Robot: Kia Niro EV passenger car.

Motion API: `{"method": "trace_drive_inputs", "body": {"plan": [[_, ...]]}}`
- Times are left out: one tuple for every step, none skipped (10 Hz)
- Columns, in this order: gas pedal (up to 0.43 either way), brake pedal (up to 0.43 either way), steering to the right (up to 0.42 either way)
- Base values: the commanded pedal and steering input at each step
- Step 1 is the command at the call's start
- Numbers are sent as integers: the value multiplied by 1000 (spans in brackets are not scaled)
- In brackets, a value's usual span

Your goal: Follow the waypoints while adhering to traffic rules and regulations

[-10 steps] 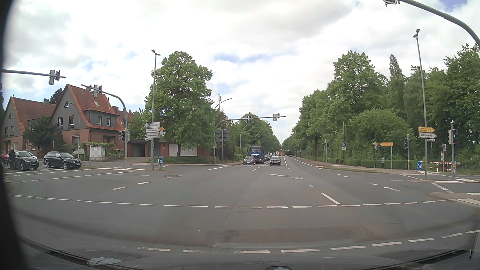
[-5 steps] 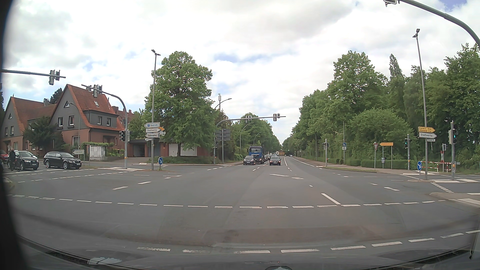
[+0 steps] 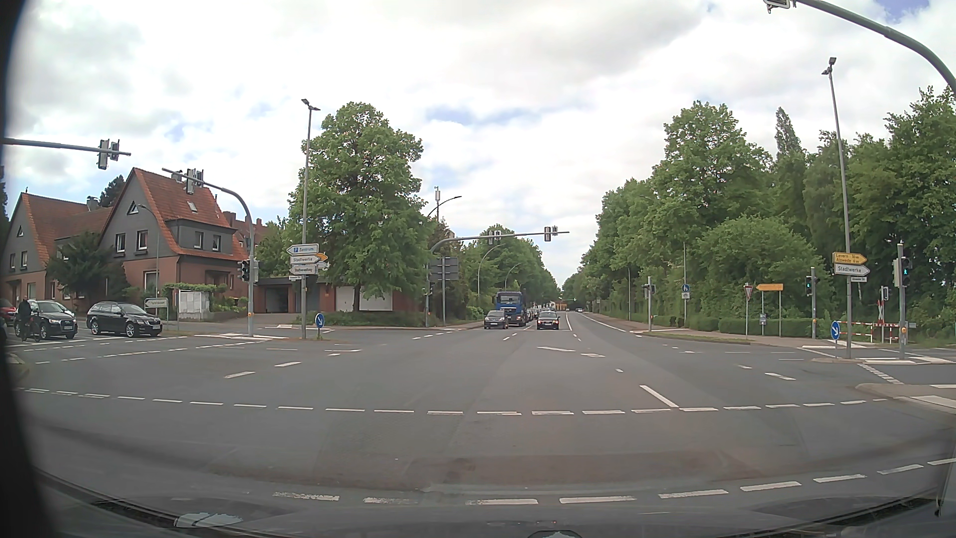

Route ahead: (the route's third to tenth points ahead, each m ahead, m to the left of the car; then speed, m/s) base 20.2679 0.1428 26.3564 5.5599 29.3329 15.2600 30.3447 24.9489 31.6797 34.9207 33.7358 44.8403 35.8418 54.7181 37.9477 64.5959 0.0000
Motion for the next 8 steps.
{"method": "trace_drive_inputs", "body": {"plan": [[0, 0, 8], [0, 0, 8], [0, 0, 8], [0, 0, 8], [0, 0, 8], [0, 0, 8], [0, 0, 8], [0, 0, 8]]}}
